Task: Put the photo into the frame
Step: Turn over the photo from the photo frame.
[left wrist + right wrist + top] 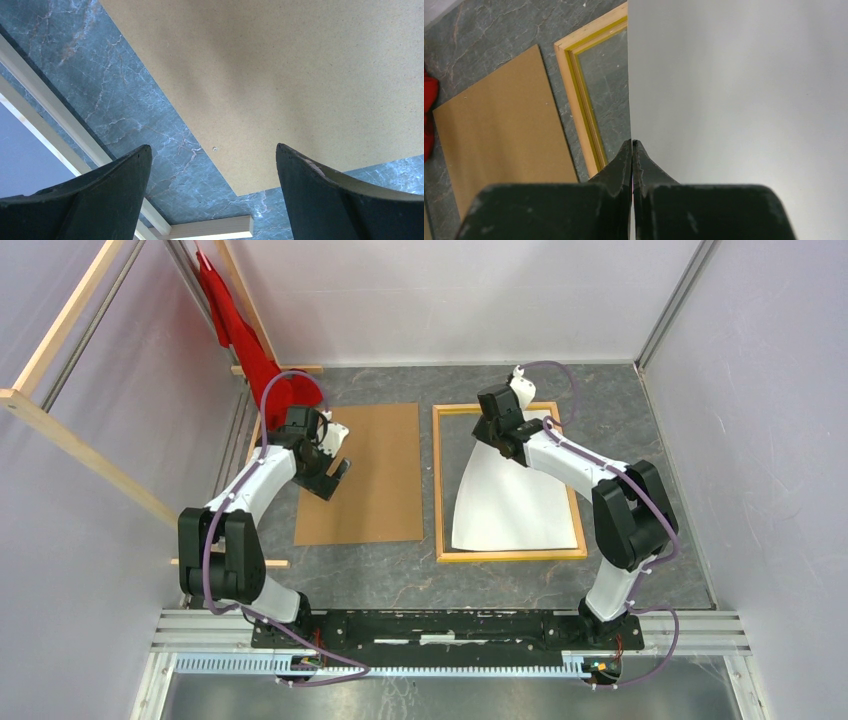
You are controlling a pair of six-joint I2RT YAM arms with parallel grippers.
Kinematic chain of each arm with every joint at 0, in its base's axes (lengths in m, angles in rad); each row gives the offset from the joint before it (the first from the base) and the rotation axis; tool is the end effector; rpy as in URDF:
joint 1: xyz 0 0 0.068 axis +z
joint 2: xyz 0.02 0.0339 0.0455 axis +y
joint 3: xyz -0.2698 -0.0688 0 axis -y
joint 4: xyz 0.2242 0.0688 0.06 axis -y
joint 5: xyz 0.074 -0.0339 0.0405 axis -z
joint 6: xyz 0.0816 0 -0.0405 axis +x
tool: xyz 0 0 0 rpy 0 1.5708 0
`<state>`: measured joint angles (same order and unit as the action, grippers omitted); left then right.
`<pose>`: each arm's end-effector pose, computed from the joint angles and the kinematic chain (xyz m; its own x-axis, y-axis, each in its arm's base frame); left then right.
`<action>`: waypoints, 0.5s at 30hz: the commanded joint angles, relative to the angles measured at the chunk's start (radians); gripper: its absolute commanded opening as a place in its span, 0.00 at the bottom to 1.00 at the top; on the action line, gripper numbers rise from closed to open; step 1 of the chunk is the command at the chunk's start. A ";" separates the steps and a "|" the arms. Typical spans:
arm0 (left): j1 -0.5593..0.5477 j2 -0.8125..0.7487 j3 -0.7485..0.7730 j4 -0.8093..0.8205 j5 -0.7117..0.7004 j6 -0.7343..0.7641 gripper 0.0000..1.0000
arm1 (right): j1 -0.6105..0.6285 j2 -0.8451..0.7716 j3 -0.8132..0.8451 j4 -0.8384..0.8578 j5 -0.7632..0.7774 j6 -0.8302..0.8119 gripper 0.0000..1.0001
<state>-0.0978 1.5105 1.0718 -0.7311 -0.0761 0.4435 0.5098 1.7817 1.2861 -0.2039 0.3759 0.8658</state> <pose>0.2920 -0.0224 0.1989 -0.7985 0.5083 -0.3225 0.4544 0.8604 0.2307 0.3785 0.1773 0.2270 -0.5232 0.5191 -0.6759 0.2927 0.8543 0.4296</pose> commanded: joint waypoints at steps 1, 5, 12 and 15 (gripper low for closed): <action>-0.002 -0.035 -0.016 0.012 0.000 -0.018 1.00 | 0.002 0.002 0.027 0.013 -0.011 -0.016 0.00; -0.002 -0.037 -0.014 0.014 0.010 -0.023 1.00 | 0.002 0.018 0.032 0.009 -0.018 -0.017 0.00; -0.002 -0.033 -0.008 0.013 0.012 -0.019 1.00 | 0.001 0.041 0.032 0.023 -0.056 -0.015 0.00; -0.003 -0.035 -0.007 0.013 0.010 -0.018 1.00 | 0.002 0.047 0.030 0.037 -0.073 -0.028 0.11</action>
<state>-0.0978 1.5097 1.0569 -0.7303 -0.0753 0.4435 0.5098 1.8214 1.2865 -0.1963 0.3298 0.8612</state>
